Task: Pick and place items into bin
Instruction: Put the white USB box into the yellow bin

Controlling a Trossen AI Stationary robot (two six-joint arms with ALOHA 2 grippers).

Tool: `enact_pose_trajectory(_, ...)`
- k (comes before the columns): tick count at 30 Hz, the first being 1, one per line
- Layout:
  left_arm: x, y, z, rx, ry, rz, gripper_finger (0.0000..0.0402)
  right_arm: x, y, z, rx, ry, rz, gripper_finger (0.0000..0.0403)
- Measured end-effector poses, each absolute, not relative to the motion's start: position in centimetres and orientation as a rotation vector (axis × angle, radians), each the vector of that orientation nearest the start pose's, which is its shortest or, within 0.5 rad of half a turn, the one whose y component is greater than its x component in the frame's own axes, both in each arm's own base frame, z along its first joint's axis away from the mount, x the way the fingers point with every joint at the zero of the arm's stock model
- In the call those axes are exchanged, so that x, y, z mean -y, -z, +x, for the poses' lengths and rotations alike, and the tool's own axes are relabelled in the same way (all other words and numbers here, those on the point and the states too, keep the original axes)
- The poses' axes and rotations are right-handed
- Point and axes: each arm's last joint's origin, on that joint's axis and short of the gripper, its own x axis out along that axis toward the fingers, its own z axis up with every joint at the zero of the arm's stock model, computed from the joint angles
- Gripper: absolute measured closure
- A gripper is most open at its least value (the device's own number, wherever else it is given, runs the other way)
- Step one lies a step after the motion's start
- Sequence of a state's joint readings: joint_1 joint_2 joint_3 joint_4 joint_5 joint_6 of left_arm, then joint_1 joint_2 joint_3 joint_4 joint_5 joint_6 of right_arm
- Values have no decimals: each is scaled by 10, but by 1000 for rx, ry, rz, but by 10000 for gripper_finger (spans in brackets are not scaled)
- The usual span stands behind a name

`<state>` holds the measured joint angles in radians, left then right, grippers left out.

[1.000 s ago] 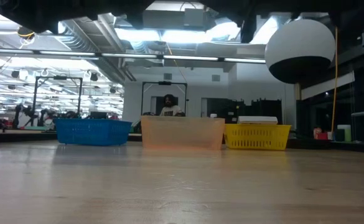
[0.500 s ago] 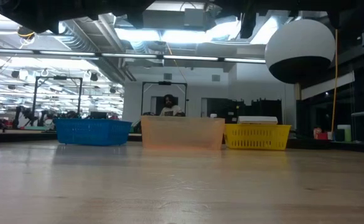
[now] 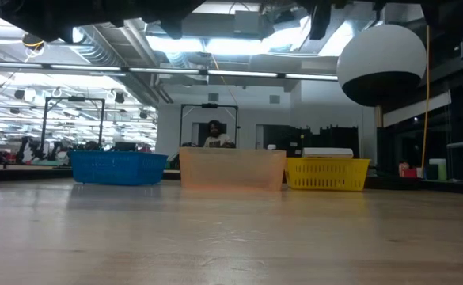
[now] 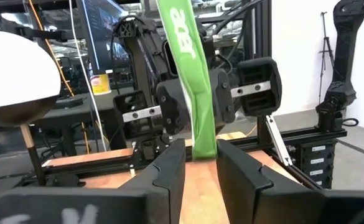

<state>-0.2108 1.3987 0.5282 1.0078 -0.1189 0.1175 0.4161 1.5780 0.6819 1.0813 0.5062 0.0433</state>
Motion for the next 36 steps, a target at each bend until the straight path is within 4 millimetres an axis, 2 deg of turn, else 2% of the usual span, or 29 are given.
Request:
enact_pose_trajectory(7, 54, -235, 260, 81, 72, 103, 310, -115, -242, 280, 92, 104, 102, 379)
enact_pose_trajectory(12, 55, -241, 247, 13, 35, 109, 319, -110, -258, 264, 38, 101, 171, 378)
enact_pose_trajectory(17, 56, -240, 238, -76, -56, 182, 345, -101, -269, 248, -24, 116, 324, 379)
enact_pose_trajectory(22, 58, -236, 233, -154, -97, 230, 391, -86, -276, 229, -102, 175, 455, 378)
enact_pose_trajectory(28, 61, -237, 231, -151, -81, 231, 398, -76, -276, 217, -149, 261, 522, 380)
enact_pose_trajectory(36, 61, -237, 230, -152, -80, 223, 398, -66, -262, 214, -235, 384, 757, 381)
